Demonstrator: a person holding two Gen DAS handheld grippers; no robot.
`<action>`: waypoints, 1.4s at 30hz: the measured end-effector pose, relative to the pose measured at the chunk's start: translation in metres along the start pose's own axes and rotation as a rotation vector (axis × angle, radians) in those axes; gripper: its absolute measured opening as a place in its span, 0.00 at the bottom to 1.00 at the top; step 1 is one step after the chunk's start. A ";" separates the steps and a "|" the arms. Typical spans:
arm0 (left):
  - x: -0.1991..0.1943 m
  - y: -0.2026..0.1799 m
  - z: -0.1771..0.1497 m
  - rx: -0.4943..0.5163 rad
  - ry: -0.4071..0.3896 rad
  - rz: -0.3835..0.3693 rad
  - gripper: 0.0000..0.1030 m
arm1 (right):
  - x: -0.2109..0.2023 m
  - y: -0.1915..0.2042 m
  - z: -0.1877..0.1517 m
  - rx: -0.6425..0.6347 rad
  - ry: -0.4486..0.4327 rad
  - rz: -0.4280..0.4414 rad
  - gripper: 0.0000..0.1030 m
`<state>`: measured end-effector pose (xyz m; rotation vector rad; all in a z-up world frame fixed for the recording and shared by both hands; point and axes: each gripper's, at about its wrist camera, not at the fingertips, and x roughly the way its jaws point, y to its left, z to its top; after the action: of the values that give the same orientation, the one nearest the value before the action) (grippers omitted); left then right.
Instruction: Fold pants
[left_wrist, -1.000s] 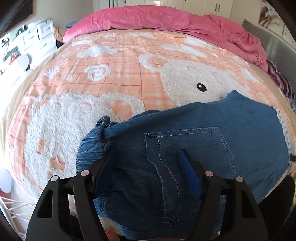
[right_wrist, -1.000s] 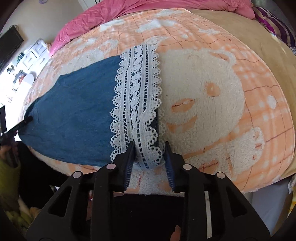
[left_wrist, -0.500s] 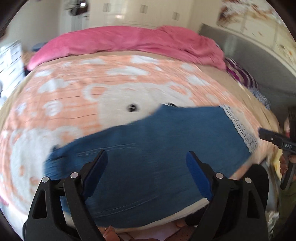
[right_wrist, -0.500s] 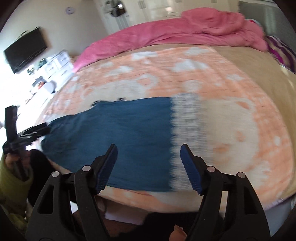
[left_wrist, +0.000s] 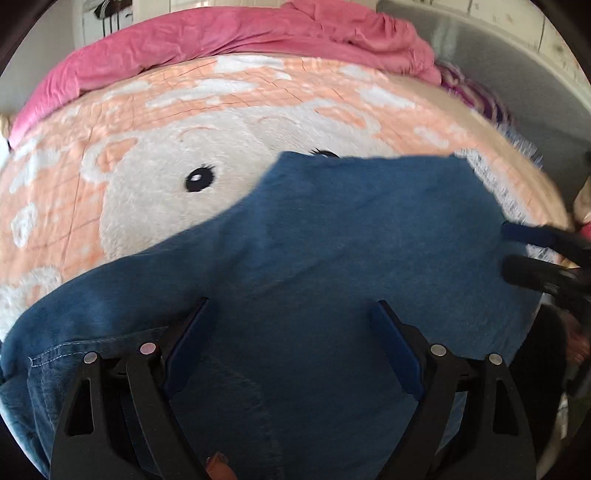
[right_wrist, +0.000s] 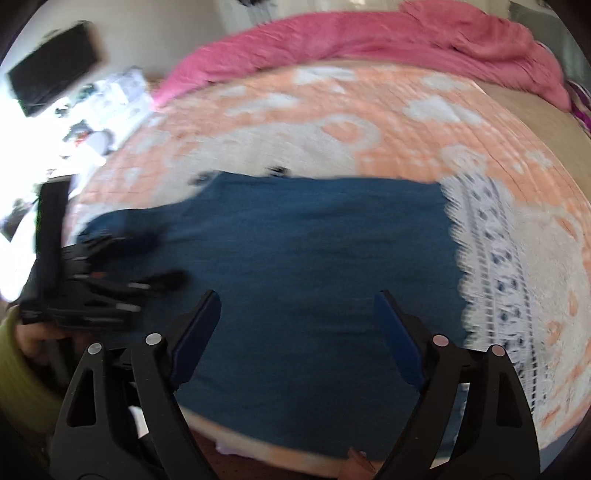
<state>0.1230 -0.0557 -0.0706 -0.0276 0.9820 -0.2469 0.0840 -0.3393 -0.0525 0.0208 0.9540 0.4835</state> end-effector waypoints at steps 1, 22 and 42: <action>-0.003 0.005 0.000 -0.010 -0.002 0.005 0.83 | 0.005 -0.008 -0.001 0.019 0.011 -0.029 0.76; -0.021 -0.046 -0.028 0.124 0.029 -0.116 0.93 | -0.037 -0.031 -0.067 0.164 -0.028 -0.071 0.79; -0.084 -0.083 0.001 0.185 -0.131 -0.092 0.96 | -0.112 -0.070 -0.078 0.267 -0.237 -0.163 0.86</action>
<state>0.0628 -0.1181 0.0096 0.0796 0.8256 -0.4152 -0.0040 -0.4625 -0.0273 0.2351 0.7741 0.1957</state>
